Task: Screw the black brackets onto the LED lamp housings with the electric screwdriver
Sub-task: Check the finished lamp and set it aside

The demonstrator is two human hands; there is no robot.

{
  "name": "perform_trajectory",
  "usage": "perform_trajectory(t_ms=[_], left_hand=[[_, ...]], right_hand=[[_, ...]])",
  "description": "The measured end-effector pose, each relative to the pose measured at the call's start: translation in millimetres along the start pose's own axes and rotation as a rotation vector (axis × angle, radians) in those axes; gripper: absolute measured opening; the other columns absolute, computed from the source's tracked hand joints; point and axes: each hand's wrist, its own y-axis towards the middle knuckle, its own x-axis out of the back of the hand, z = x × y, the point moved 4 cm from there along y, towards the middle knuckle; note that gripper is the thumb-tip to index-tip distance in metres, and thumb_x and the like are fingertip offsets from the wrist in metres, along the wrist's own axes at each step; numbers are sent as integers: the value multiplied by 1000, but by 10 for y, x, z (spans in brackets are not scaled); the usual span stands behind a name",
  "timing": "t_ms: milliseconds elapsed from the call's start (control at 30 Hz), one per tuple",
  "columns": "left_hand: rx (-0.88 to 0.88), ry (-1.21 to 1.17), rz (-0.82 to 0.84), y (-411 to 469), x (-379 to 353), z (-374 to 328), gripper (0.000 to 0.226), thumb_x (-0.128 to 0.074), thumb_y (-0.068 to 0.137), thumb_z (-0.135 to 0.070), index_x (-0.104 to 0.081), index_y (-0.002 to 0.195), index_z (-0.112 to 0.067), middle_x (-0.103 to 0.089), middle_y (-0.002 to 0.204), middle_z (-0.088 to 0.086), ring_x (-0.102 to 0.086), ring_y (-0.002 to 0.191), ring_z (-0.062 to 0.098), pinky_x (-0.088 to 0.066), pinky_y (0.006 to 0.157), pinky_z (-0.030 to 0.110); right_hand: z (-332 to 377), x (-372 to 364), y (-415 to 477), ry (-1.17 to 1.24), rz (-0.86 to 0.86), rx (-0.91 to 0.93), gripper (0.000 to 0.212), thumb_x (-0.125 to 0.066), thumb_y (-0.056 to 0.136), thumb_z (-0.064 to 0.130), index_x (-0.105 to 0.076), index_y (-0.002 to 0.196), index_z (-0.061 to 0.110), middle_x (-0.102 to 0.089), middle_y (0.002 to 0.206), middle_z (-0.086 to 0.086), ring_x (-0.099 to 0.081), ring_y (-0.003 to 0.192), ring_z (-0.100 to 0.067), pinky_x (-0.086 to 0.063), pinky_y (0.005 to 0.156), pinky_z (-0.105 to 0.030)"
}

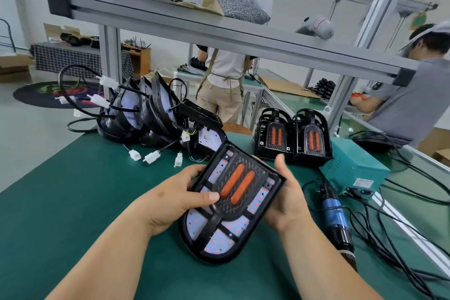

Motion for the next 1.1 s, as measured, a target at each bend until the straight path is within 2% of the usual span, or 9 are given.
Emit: perform_trajectory(t_ms=[67,167,300,500,633,700,833,967,1100], left_hand=[[-27,-84,-96,65,57,36,58,-75,76,-9,-53,129,-14,-75,110,9,-73,99,27,-60,81,34],[-62,-71,-273,141,113,89,49,-72,86,-8,-52,130,-17,-76,104,3,-73,94,21,-58,85,36],[-102,-6,-465,153,50,120,59,-82,74,-33,-50,123,-33,-73,108,1,-70,103,22,-52,99,48],[-25,97,-431,111,-15,116,71,-74,72,-58,-42,133,-39,-71,111,0,-68,105,20,-51,99,44],[170,213,-385,53,123,103,29,-48,99,-50,-47,124,-34,-76,86,9,-74,71,18,-57,60,26],[174,463,-432,12,229,53,14,-45,102,-33,-57,108,-27,-72,63,2,-68,55,13,-52,55,23],[115,1142,-583,-63,311,-123,17,-56,94,-45,-70,93,-35,-56,69,-15,-57,77,17,-47,69,27],[-21,873,-669,-7,268,-94,18,-64,93,-34,-68,78,-25,-57,59,-11,-55,64,15,-44,63,29],[-20,7,-567,139,57,110,22,-57,100,-17,-62,85,-1,-63,75,12,-56,59,19,-54,59,33]], right_hand=[[-35,2,1,82,-2,17,96,-50,75,74,-54,137,0,-56,137,-28,-53,128,-45,-34,113,-61],[-237,-114,-58,-51,74,-34,94,-38,76,78,-58,135,7,-60,135,-21,-52,131,-40,-34,114,-58],[-476,-312,-143,-93,135,60,54,-50,96,41,-50,141,13,-62,135,-15,-58,126,-34,-40,111,-55],[-401,-228,-140,-218,-83,285,39,-67,91,12,-59,129,12,-73,118,-7,-68,112,-28,-53,100,-43],[-275,-70,-119,-284,-183,363,29,-65,93,8,-64,122,11,-75,112,-5,-71,104,-23,-55,98,-40],[-222,-19,-126,-309,-183,390,29,-65,94,8,-65,122,13,-75,112,-3,-70,106,-22,-56,96,-35],[-190,11,-139,-316,-173,403,28,-66,93,12,-67,120,18,-75,113,-2,-70,106,-22,-56,95,-36],[-204,-64,-136,-105,-143,335,38,-69,82,24,-67,118,13,-74,114,-10,-71,104,-30,-54,96,-50],[-256,-188,-157,-16,-61,294,43,-69,79,29,-66,118,10,-72,115,-16,-71,103,-35,-56,91,-55]])
